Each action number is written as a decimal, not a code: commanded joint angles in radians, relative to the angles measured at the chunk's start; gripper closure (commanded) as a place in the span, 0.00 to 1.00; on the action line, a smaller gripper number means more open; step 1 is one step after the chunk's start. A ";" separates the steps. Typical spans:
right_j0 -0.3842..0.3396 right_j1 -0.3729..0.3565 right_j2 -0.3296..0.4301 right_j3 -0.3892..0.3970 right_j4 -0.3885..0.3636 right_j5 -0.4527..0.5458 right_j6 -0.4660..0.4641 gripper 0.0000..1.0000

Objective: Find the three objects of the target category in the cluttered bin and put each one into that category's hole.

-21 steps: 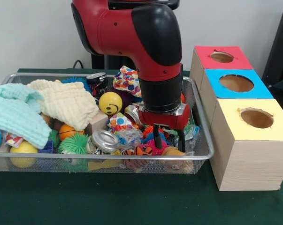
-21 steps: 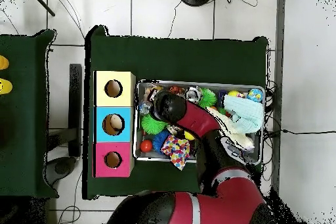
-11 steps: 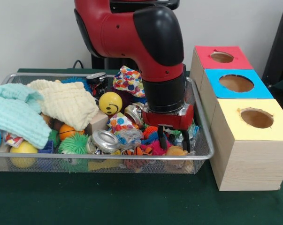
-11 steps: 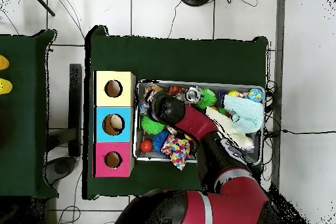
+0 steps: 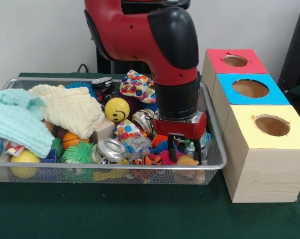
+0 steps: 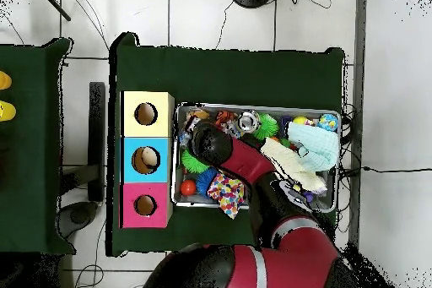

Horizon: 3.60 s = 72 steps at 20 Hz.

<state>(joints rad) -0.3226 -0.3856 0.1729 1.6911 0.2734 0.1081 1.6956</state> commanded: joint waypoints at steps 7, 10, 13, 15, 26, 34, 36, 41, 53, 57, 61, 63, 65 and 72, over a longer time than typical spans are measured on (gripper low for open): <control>0.003 0.026 0.111 0.069 0.084 -0.158 0.337 0.00; 0.024 0.034 0.072 0.058 0.097 -0.135 0.318 0.00; 0.099 0.028 -0.038 0.036 0.115 -0.111 0.300 0.00; 0.129 0.021 -0.079 0.026 0.122 -0.122 0.298 0.00; 0.169 0.013 -0.143 -0.007 0.138 -0.103 0.281 1.00; 0.187 -0.068 -0.157 0.041 0.168 -0.018 0.300 1.00; 0.200 -0.103 -0.181 0.057 0.172 0.019 0.297 1.00; 0.237 -0.175 -0.268 0.067 0.164 0.148 0.278 1.00; 0.236 -0.270 -0.354 0.067 0.103 0.305 0.224 1.00; 0.203 -0.299 -0.341 0.098 0.071 0.282 0.170 1.00; 0.197 -0.309 -0.365 0.085 0.010 0.289 0.118 1.00; 0.197 -0.312 -0.380 0.082 -0.013 0.305 0.110 1.00; 0.195 -0.318 -0.385 0.080 -0.032 0.314 0.105 1.00; 0.197 -0.337 -0.416 0.053 -0.091 0.374 0.105 1.00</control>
<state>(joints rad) -0.1105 -0.7072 -0.2316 1.7118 0.2586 0.3428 1.7405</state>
